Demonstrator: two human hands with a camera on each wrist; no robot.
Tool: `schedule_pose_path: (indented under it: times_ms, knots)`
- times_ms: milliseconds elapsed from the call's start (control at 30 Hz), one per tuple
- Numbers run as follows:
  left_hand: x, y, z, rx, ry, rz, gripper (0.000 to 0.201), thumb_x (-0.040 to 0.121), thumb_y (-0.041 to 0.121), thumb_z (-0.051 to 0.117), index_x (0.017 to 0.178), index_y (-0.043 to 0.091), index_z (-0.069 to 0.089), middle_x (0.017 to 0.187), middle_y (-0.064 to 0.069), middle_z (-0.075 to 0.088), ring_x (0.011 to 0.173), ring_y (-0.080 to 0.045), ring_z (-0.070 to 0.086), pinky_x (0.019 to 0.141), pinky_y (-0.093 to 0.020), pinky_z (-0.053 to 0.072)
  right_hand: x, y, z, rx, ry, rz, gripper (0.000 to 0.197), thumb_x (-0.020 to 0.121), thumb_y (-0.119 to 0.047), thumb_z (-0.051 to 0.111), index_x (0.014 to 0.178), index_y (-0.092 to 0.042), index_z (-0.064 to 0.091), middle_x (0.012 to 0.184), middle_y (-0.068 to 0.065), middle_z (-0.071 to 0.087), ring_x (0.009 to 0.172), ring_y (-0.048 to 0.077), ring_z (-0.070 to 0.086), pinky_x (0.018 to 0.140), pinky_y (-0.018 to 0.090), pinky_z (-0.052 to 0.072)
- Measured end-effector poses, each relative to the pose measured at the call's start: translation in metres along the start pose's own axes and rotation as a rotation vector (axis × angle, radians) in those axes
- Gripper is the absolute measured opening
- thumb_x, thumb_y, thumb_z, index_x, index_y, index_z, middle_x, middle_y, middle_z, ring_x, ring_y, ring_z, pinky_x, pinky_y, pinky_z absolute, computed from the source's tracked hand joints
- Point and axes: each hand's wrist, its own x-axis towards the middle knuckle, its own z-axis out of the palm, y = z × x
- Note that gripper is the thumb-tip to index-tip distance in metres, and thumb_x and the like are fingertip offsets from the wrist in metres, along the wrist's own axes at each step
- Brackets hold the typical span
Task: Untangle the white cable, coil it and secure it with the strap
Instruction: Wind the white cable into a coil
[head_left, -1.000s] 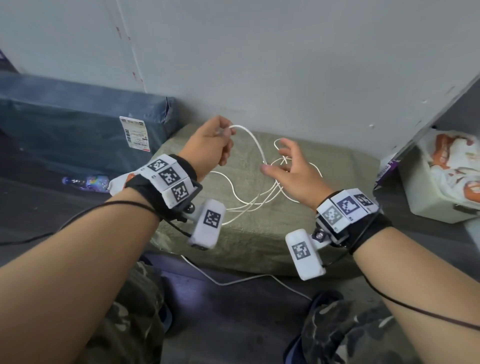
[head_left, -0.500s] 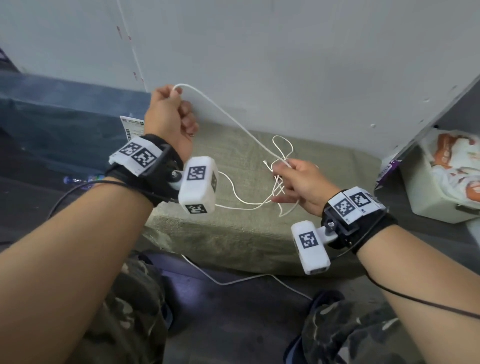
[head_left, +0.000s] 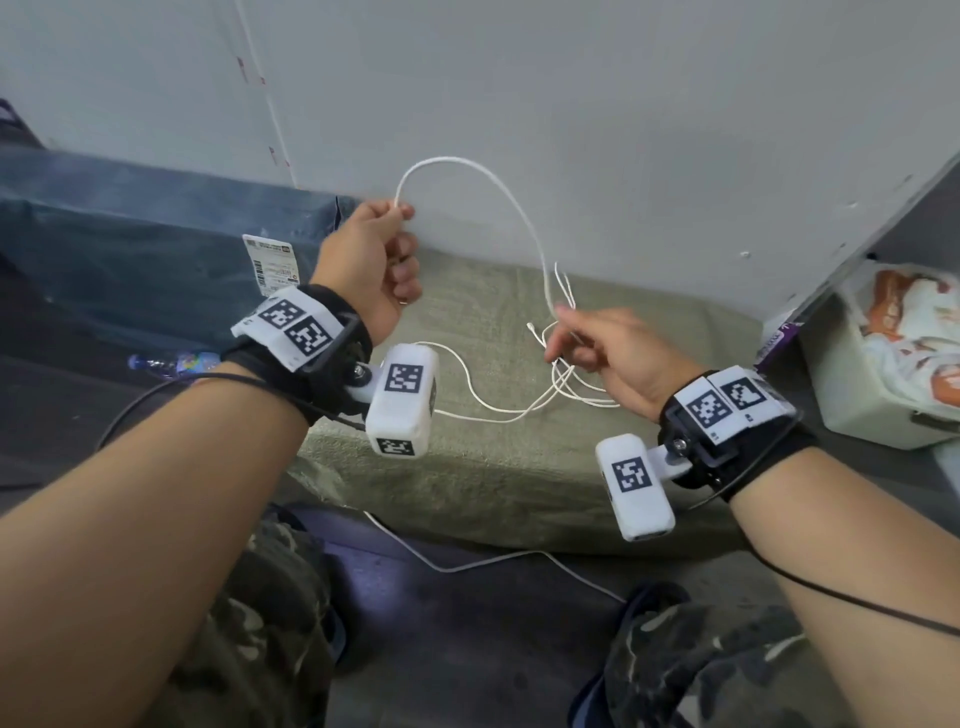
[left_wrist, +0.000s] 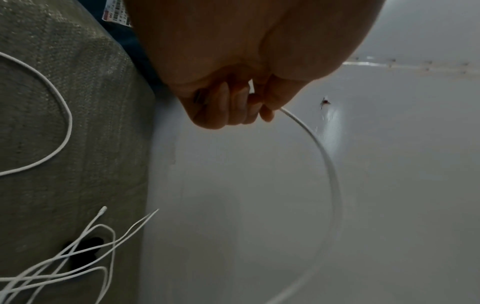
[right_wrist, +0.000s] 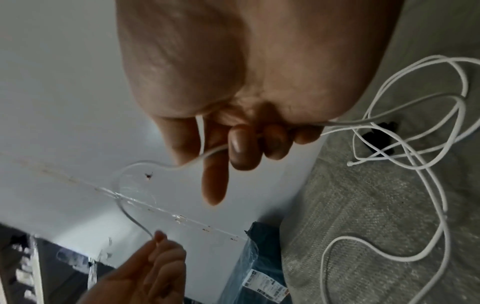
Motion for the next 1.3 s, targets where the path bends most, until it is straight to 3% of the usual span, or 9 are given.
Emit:
schedule_pose_path:
  times_ms: [100,167,300,533,700,800,967,1133,1300]
  knots:
    - [-0.006,-0.012,0.008,0.161,-0.123,-0.006,0.023,0.098,0.009,0.039,0.082,0.017,0.053,0.057,0.002,0.041,0.042,-0.009,0.03,0.039,-0.018,0.022,-0.002,0.002,0.001,-0.211,-0.043,0.004,0.03,0.088,-0.035,0.058,0.066,-0.021,0.072,0.072,-0.012,0.068,0.073,-0.003,0.057,0.08,0.02,0.041]
    - [-0.012,-0.021,0.012,0.299,-0.212,-0.009,0.022,0.098,0.007,0.04,0.084,0.013,0.056,0.061,-0.002,0.045,0.042,-0.01,0.034,0.037,-0.018,0.026,-0.002,0.004,0.0,-0.359,-0.061,0.0,0.019,0.084,-0.037,0.064,0.073,-0.025,0.073,0.084,-0.011,0.071,0.085,0.002,0.06,0.09,0.028,0.043]
    - [-0.023,-0.036,0.016,0.635,-0.392,0.011,0.017,0.096,0.009,0.049,0.086,0.013,0.061,0.068,-0.001,0.058,0.047,-0.006,0.049,0.044,-0.015,0.04,0.002,0.008,-0.002,-0.492,-0.013,0.018,0.01,0.077,-0.037,0.073,0.077,-0.027,0.072,0.09,0.005,0.071,0.087,0.02,0.063,0.086,0.038,0.046]
    - [-0.03,-0.051,0.021,0.836,-0.42,-0.014,0.01,0.09,0.006,0.059,0.094,-0.001,0.065,0.073,-0.008,0.063,0.064,-0.014,0.061,0.064,-0.02,0.057,0.003,0.003,0.002,-0.399,0.055,0.006,0.013,0.087,-0.012,0.06,0.088,-0.018,0.071,0.056,-0.005,0.058,0.048,0.004,0.045,0.055,0.022,0.036]
    - [-0.029,-0.056,0.021,1.119,-0.411,0.104,0.008,0.085,0.024,0.068,0.081,0.017,0.069,0.077,-0.008,0.066,0.07,-0.016,0.058,0.073,-0.036,0.05,-0.002,-0.004,0.01,-0.295,-0.015,0.03,0.026,0.085,-0.002,0.049,0.082,-0.017,0.069,0.057,-0.002,0.065,0.039,0.001,0.039,0.043,0.012,0.033]
    - [-0.03,-0.057,0.02,1.139,-0.486,0.099,0.011,0.086,0.025,0.066,0.075,0.024,0.065,0.093,-0.008,0.07,0.079,-0.017,0.064,0.077,-0.035,0.051,-0.003,-0.003,0.012,-0.316,-0.073,0.032,0.024,0.085,-0.004,0.05,0.083,-0.015,0.071,0.06,-0.003,0.068,0.043,0.002,0.039,0.044,0.013,0.034]
    - [-0.031,-0.056,0.021,1.184,-0.488,0.133,0.012,0.091,0.019,0.058,0.079,0.02,0.059,0.072,0.009,0.062,0.06,-0.002,0.053,0.061,-0.019,0.042,0.0,0.005,0.01,-0.385,-0.057,0.077,0.02,0.089,-0.017,0.055,0.074,-0.011,0.066,0.054,-0.002,0.06,0.049,0.01,0.046,0.051,0.021,0.039]
    - [-0.019,-0.046,0.01,1.152,-0.29,0.155,0.011,0.092,0.017,0.057,0.081,0.017,0.058,0.079,0.003,0.066,0.068,-0.01,0.055,0.063,-0.024,0.044,0.003,0.009,-0.009,-0.493,0.012,0.131,0.026,0.091,-0.022,0.05,0.07,-0.015,0.064,0.054,-0.002,0.049,0.053,0.015,0.044,0.055,0.025,0.039]
    - [-0.025,-0.05,0.011,1.06,-0.38,0.034,0.016,0.092,0.015,0.054,0.078,0.021,0.057,0.09,-0.007,0.071,0.074,-0.015,0.064,0.075,-0.034,0.053,0.001,0.006,-0.006,-0.559,0.021,0.026,0.024,0.09,-0.027,0.052,0.073,-0.024,0.068,0.06,0.002,0.047,0.061,0.02,0.041,0.064,0.034,0.04]
